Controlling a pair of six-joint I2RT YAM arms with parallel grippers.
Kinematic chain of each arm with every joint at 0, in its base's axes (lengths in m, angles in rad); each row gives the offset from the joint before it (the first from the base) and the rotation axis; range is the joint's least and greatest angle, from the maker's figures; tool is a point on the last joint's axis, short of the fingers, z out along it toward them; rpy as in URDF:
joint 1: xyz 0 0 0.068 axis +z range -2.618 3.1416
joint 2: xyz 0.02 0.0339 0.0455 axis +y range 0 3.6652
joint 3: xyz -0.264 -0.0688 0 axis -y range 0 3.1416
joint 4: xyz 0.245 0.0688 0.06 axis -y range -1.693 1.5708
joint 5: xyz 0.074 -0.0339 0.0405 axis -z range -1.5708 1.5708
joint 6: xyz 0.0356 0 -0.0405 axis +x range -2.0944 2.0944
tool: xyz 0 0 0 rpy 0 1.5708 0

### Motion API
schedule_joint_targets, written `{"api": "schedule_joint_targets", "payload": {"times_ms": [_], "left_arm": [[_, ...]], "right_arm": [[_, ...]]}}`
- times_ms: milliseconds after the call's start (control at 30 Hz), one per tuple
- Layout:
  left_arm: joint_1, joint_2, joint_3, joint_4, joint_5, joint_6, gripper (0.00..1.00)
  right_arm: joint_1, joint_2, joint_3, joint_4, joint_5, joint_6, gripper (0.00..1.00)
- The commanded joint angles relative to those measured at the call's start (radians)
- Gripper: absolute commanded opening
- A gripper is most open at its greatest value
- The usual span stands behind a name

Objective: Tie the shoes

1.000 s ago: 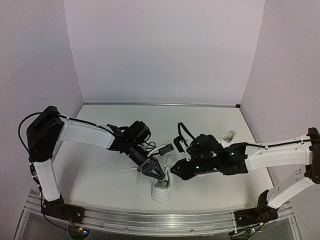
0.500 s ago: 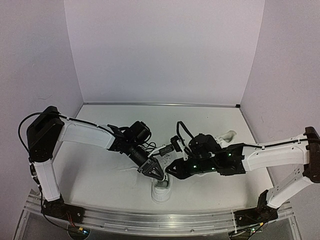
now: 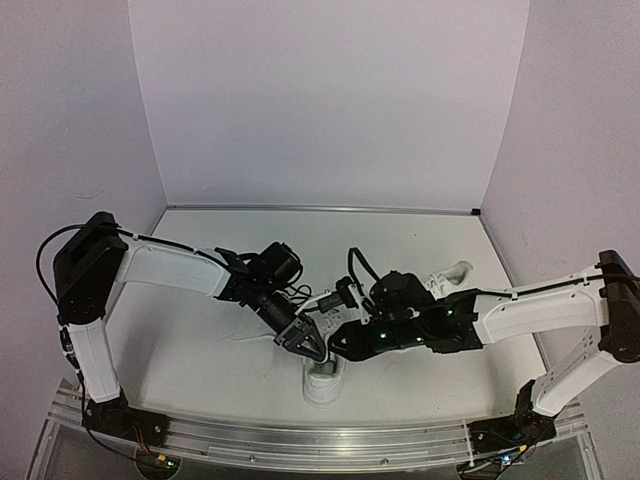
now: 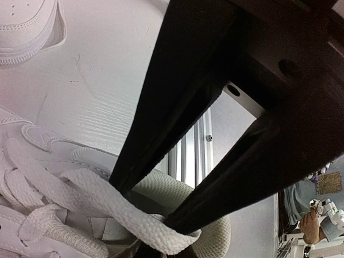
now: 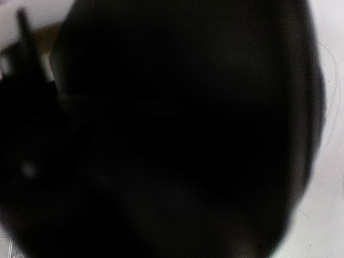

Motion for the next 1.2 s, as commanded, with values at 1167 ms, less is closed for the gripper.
{"api": "schedule_joint_targets", "payload": {"times_ms": [1167], "left_arm": [[0.072, -0.231, -0.056, 0.008, -0.180, -0.033, 0.43]], "right_arm": [[-0.003, -0.176, -0.010, -0.079, 0.107, 0.043, 0.00]]}}
